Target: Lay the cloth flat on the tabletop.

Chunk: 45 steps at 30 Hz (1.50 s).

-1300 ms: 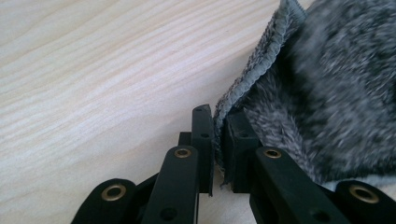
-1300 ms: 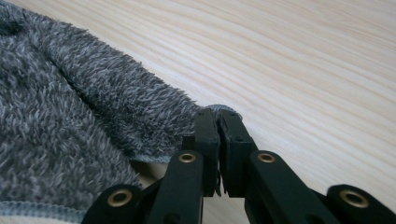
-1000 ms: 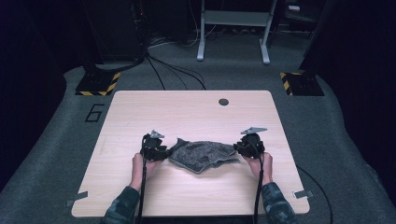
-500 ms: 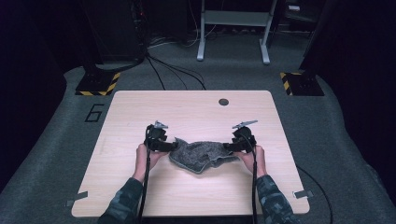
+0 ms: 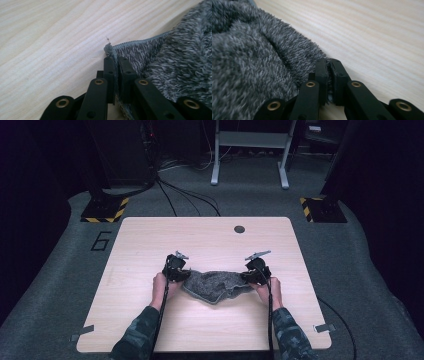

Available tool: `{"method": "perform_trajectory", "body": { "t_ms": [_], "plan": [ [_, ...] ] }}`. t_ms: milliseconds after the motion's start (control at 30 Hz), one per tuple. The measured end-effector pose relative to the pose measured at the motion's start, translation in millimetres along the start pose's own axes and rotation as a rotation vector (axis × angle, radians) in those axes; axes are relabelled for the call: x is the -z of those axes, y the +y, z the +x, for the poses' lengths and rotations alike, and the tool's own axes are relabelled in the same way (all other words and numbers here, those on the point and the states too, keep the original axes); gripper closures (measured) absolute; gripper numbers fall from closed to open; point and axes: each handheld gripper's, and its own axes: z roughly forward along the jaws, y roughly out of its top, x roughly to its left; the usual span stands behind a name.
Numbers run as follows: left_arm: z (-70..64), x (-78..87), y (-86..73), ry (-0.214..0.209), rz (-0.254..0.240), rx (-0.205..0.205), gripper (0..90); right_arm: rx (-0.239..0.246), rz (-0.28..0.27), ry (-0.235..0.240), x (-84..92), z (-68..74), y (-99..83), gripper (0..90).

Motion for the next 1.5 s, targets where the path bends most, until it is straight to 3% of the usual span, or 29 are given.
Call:
{"method": "perform_trajectory", "body": {
  "t_ms": [400,567,767,800,867,967,1000,1100,1233,1333,1367,1500],
  "plan": [
    [3.0,20.5,-5.2,0.045,-0.108,0.013,87.7,-0.02,-0.11,-0.053,38.6,-12.3,-7.1,85.6],
    [3.1,25.8,-7.3,0.051,-0.123,0.014,87.6,0.009,-0.117,-0.062,43.1,-14.1,-10.1,84.4],
    [7.1,22.0,-14.7,0.053,-0.085,0.027,86.2,0.022,-0.07,-0.029,45.3,-3.7,-23.5,74.3],
    [9.6,20.1,-16.4,0.041,-0.062,0.037,79.5,0.051,-0.049,-0.004,46.1,-2.3,-30.1,69.2],
    [11.2,19.2,-17.0,0.037,-0.044,0.058,64.3,0.059,-0.028,0.023,47.7,-1.1,-33.9,64.5],
    [12.0,21.8,-16.3,0.035,-0.042,0.067,47.7,0.053,-0.04,0.027,50.1,-3.7,-34.6,61.4],
    [11.8,24.6,-15.0,0.038,-0.061,0.085,44.8,0.015,-0.061,0.026,51.9,-8.6,-31.6,59.1],
    [11.1,29.0,-13.7,0.055,-0.077,0.085,39.3,-0.038,-0.07,0.017,50.0,-17.5,-23.9,57.7],
    [13.9,29.9,-12.8,0.059,-0.076,0.093,37.6,-0.063,-0.064,-0.021,41.6,-23.1,-18.0,58.0],
    [21.5,25.2,-13.3,0.054,-0.064,0.124,38.0,-0.078,-0.051,-0.029,32.9,-26.1,-14.5,58.9],
    [24.1,22.5,-14.0,0.041,-0.063,0.145,39.2,-0.065,-0.037,-0.034,22.0,-28.1,-10.7,59.8],
    [25.5,19.8,-14.2,0.029,-0.061,0.137,44.6,-0.04,0.001,-0.041,9.9,-25.6,-7.0,61.3]
  ]
}}
